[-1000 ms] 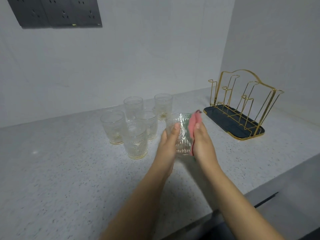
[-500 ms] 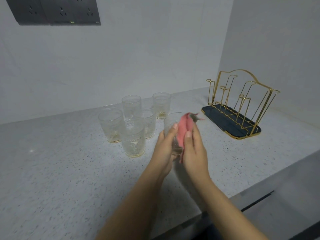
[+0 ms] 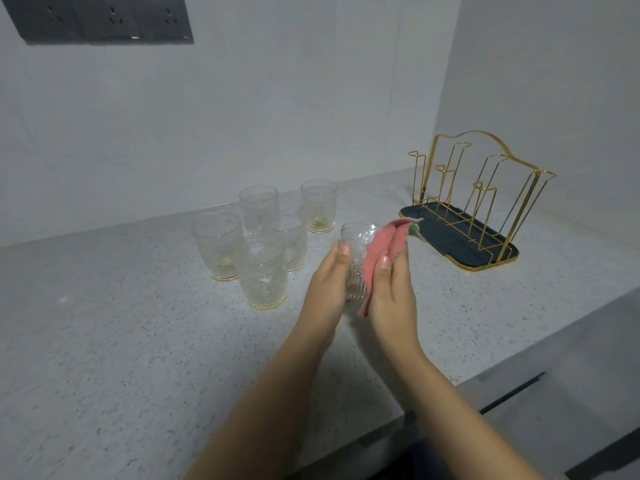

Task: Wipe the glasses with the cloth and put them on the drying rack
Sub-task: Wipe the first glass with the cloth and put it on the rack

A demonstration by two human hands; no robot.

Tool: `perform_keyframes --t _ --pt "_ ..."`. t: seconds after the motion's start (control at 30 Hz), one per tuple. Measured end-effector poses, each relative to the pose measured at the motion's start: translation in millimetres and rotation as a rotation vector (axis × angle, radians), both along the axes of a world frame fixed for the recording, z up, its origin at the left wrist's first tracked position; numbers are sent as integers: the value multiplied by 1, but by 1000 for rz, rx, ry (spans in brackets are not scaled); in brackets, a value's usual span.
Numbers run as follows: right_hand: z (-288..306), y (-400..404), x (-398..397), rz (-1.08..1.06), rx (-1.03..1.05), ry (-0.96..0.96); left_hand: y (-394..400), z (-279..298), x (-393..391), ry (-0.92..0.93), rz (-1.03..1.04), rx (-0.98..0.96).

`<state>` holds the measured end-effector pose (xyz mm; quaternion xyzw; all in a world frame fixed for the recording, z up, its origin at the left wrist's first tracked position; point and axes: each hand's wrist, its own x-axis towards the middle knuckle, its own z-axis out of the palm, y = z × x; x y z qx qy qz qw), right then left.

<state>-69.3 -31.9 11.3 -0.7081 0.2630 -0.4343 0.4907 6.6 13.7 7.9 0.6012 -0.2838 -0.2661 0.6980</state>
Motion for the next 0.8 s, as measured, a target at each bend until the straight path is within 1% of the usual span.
perform_keyframes --t 0.03,0.07,0.13,0.17,0.23,0.27,0.3,0.4,0.47,0.5,0.53,0.63,0.67,0.7,0.73,0.8 --pt "0 0 2 -7 -57 31 1 -1 -1 -18 -14 -8" --pt "1 -1 3 -3 -75 48 1 -3 -2 5 -37 -20" --pt "7 -7 5 19 -3 45 1 -3 -3 100 -86 -52" --pt "10 -15 6 29 92 25 1 -3 -4 142 -117 -79" --pt "16 -29 8 56 377 -44 0 -2 -6 234 -183 -143" --pt "15 -32 7 55 442 -52 0 -2 -7 284 -209 -163" --pt "16 -27 5 56 406 -44 -1 -1 -8 321 -216 -171" --pt "6 2 -2 85 92 -46 -4 -2 -4 386 -109 -187" --pt "-2 11 -1 91 -7 -72 -4 -3 -3 351 -67 -170" --pt "-2 10 -1 73 -7 -71 -4 -4 -4 324 -77 -153" --pt "1 7 -1 52 43 -81 -4 -5 -5 305 -99 -137" --pt "15 -11 -6 14 269 -170 0 -4 -1 305 -211 -98" --pt "21 -17 -10 18 304 -205 1 -2 1 316 -253 -70" --pt "26 -25 -13 33 290 -207 3 0 4 318 -288 -27" --pt "30 -31 -17 65 244 -165 4 0 7 306 -314 18" --pt "33 -42 -26 176 129 9 8 1 15 262 -332 88"
